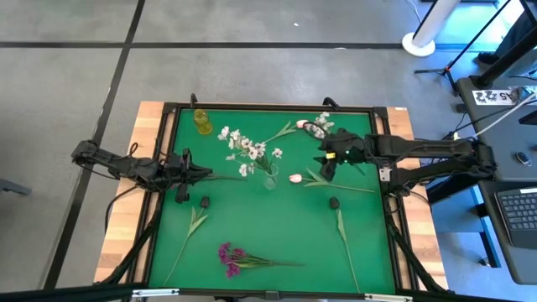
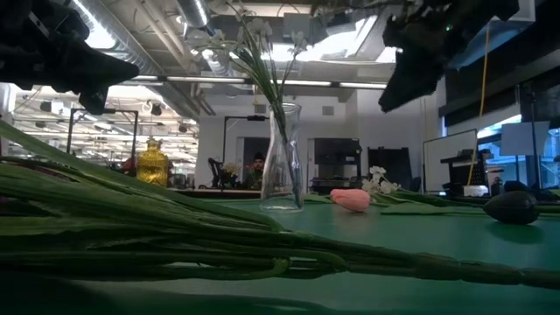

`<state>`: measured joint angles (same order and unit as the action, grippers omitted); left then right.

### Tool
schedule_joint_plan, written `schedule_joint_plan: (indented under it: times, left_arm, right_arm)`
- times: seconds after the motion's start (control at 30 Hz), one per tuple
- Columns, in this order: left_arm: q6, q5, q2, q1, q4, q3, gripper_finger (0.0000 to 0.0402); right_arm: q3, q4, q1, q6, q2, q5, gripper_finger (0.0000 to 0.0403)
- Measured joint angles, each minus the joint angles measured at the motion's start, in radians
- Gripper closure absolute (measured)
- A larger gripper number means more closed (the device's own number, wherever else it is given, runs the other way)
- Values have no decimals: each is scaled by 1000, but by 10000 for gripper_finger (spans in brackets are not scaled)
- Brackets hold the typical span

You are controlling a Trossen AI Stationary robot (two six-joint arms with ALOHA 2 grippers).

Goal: Sort flowers into vase by color
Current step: Put the white flowers into the transparent vase

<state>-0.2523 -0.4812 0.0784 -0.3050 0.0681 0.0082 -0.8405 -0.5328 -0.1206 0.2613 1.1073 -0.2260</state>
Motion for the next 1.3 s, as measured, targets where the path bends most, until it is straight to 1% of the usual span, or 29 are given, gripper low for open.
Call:
schedule_joint_plan:
  times: [0.1, 0.2, 0.33, 0.47, 0.6, 0.7, 0.83, 0.93, 1.2, 1.3]
  left_arm:
    - [0, 0, 0, 0, 0, 0, 401]
    - [-2, 0, 0, 0, 0, 0, 401]
    - [-2, 0, 0, 0, 0, 0, 401]
    - [-2, 0, 0, 0, 0, 0, 401]
    - [-8, 0, 0, 0, 0, 0, 401]
    - [-8, 0, 0, 0, 0, 0, 401]
    - [-8, 0, 0, 0, 0, 0, 401]
    - [-8, 0, 0, 0, 0, 0, 401]
    - [-9, 0, 0, 0, 0, 0, 401]
    - [-10, 0, 0, 0, 0, 0, 401]
  right_arm:
    - [0, -76, -43, 48, 15, -7, 205]
    - [1, -131, -100, 56, 42, 2, 205]
    - [1, -131, -189, 52, 81, 9, 205]
    - [0, -133, -314, 30, 149, 11, 205]
    - [0, -152, -439, -23, 241, 87, 205]
    - [0, -151, -501, -70, 301, 133, 205]
    - [0, -149, -539, -137, 352, 133, 204]
    - [0, -138, -544, -175, 370, 140, 192]
    - [0, -93, -541, -188, 371, 139, 111]
    - [0, -93, -541, -188, 381, 133, 92]
